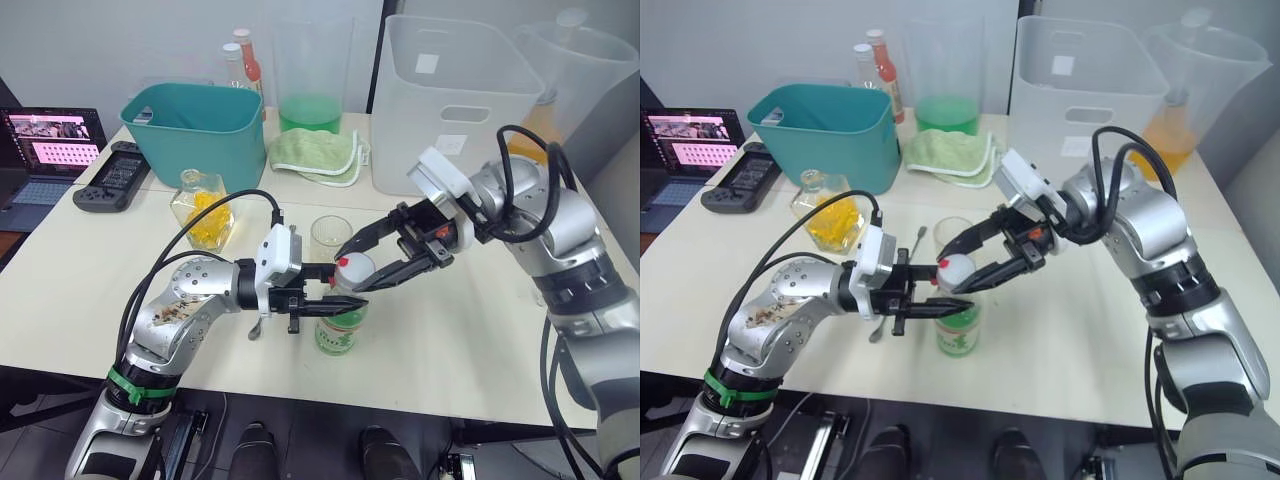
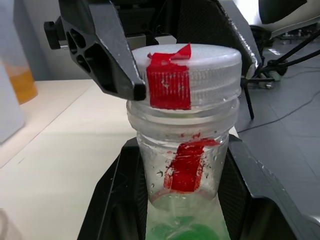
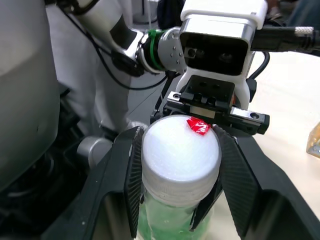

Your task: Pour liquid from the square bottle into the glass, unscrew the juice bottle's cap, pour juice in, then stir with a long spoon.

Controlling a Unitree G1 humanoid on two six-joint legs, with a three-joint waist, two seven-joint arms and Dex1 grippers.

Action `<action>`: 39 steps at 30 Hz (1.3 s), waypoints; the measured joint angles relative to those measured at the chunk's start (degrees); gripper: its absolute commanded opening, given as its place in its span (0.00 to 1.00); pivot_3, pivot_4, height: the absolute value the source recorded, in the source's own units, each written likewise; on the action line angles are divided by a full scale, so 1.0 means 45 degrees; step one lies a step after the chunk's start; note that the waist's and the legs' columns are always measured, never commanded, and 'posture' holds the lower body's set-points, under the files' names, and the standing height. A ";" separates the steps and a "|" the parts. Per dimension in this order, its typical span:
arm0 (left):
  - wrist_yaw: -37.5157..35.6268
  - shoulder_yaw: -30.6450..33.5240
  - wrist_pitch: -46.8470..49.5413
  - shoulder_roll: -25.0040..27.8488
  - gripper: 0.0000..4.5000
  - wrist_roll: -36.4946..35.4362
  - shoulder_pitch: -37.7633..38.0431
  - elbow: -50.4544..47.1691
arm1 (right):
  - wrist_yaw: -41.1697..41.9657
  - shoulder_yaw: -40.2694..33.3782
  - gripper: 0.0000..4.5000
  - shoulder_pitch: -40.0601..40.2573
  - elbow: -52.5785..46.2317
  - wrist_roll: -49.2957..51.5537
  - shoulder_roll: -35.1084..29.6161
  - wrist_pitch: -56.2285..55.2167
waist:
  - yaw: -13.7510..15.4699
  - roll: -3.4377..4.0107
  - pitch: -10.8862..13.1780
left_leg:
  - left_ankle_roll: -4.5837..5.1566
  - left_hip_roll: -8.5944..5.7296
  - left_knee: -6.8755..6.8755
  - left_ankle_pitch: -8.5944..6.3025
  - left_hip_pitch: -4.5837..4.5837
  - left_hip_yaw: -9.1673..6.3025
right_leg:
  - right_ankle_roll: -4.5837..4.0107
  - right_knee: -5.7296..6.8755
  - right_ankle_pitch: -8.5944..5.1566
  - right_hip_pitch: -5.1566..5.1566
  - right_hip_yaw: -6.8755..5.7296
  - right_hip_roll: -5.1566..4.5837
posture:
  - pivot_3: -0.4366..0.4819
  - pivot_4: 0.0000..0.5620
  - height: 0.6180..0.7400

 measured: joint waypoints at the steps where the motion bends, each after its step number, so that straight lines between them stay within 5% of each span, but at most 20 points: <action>1: 0.0048 0.0013 0.0050 -0.0011 0.33 -0.0034 0.0000 -0.0019 | -0.0005 0.0236 0.68 -0.0074 0.0079 -0.0093 -0.0124 -0.0207 | 0.0003 0.0000 0.0000 | 0.0000 0.0001 0.0002 0.0000 -0.0001 0.0000 | 0.0000 0.0000 0.0000 -0.0001 0.0000 0.0000 | 0.48 0.27 0.94; 6: 0.0114 0.0048 0.0057 -0.0014 0.33 -0.0082 0.0094 -0.0189 | -0.0008 0.0886 0.99 0.0085 0.0709 -0.0184 -0.0614 -0.0423 | -0.0003 0.0002 0.0002 | 0.0000 0.0000 -0.0006 0.0000 -0.0026 0.0000 | -0.0050 0.0017 0.0031 -0.0035 0.0000 0.0001 | 0.48 0.27 0.94; 11: 0.0052 0.0031 -0.0218 -0.0082 0.33 -0.0117 0.0223 -0.0111 | -0.0830 -0.1242 0.99 0.1108 -0.1496 0.0266 -0.1005 0.0995 | 0.0068 0.0002 0.0002 | 0.0000 0.0000 -0.0007 0.0000 -0.0034 0.0000 | -0.0048 0.0014 0.0028 -0.0034 0.0000 0.0001 | 0.48 0.27 0.94; 19: -0.0210 -0.0100 -0.0399 -0.0201 0.33 -0.0168 -0.0071 0.0448 | -0.8066 -0.5104 0.99 0.5103 -0.7172 0.3298 -0.1070 0.5583 | 0.0146 -0.0001 0.0000 | 0.0000 -0.0001 0.0004 0.0000 -0.0034 0.0000 | -0.0055 0.0012 0.0031 -0.0035 0.0000 -0.0001 | 0.48 0.27 0.94; 28: -0.0417 -0.0296 -0.0078 -0.0413 0.33 -0.0169 -0.0722 0.0944 | -1.3483 -0.6222 0.99 0.6217 -0.9510 0.5236 -0.0151 0.7445 | 0.0168 -0.0003 -0.0001 | 0.0000 -0.0002 0.0013 0.0000 -0.0066 -0.0004 | -0.0055 -0.0002 0.0030 -0.0040 0.0000 -0.0001 | 0.48 0.27 0.94; 33: -0.0512 -0.0368 0.0073 -0.0514 0.33 -0.0153 -0.0975 0.1147 | -1.4650 -0.6268 0.99 0.6389 -0.9828 0.5679 -0.0018 0.7655 | 0.0161 -0.0003 -0.0001 | 0.0001 -0.0002 0.0012 0.0001 -0.0073 -0.0008 | -0.0055 -0.0002 0.0031 -0.0044 0.0000 -0.0001 | 0.48 0.27 0.94; 39: -0.0539 -0.0372 0.0108 -0.0539 0.33 -0.0155 -0.1019 0.1193 | -1.5060 -0.6293 0.57 0.6766 -1.0033 0.6246 0.0005 0.7652 | 0.0161 -0.0003 -0.0001 | 0.0001 -0.0002 0.0012 0.0001 -0.0074 -0.0008 | -0.0055 -0.0005 0.0031 -0.0043 -0.0001 -0.0001 | 0.48 0.27 0.94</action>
